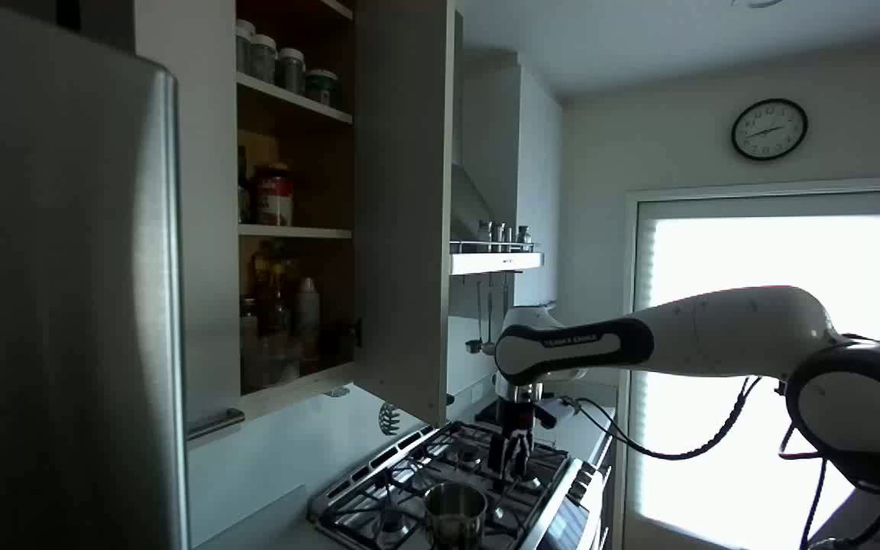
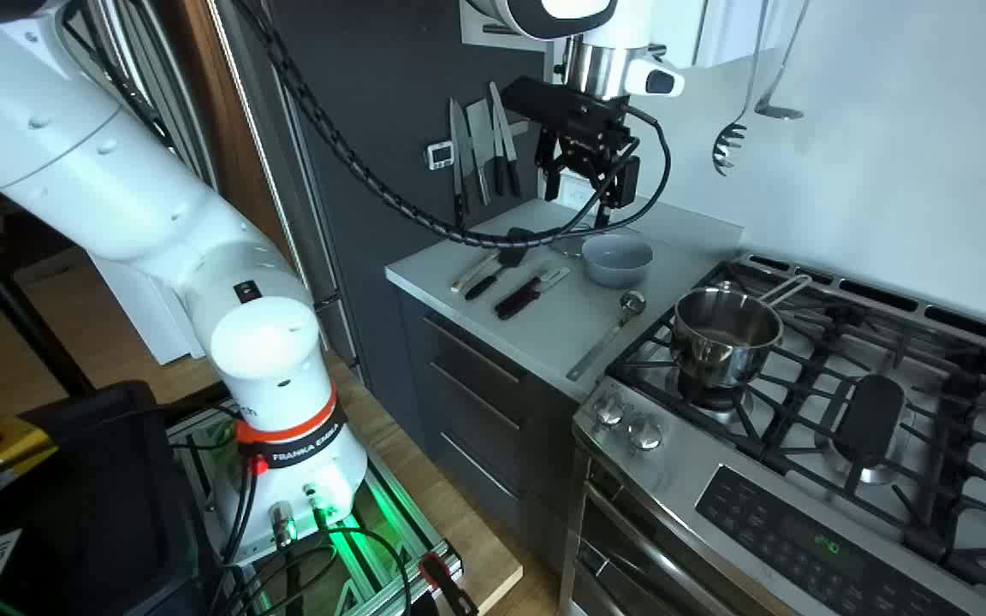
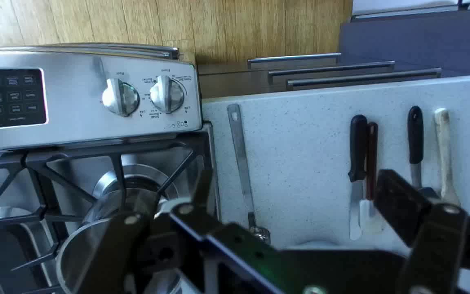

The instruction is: Remove the clear bowl from the upper cabinet and put it on the counter then close the cabinet door

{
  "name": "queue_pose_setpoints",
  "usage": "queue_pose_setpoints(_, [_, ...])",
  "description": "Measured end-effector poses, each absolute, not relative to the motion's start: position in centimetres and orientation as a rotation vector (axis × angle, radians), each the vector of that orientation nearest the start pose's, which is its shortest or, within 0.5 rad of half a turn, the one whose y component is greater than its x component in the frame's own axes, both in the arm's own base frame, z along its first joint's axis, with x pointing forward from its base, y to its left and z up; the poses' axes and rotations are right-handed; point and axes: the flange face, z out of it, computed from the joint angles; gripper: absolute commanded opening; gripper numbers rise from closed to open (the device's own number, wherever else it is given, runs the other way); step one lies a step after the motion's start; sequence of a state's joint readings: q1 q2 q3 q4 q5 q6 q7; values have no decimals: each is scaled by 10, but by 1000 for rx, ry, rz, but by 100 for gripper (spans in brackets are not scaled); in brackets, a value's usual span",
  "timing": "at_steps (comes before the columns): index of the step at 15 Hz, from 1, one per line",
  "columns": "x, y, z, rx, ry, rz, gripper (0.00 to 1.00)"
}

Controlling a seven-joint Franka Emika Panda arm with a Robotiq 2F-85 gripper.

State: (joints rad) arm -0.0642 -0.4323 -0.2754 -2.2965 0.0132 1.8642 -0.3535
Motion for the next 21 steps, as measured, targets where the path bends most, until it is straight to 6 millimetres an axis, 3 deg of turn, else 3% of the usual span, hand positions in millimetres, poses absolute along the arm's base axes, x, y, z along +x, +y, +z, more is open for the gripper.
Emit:
queue_pose_setpoints(9, [399, -143, 511, -3004, -62, -51, 100])
queue_pose_setpoints(13, [389, -118, 520, -2967, -118, -17, 100])
queue_pose_setpoints(21, [344, -60, 541, -2979, -123, 61, 100])
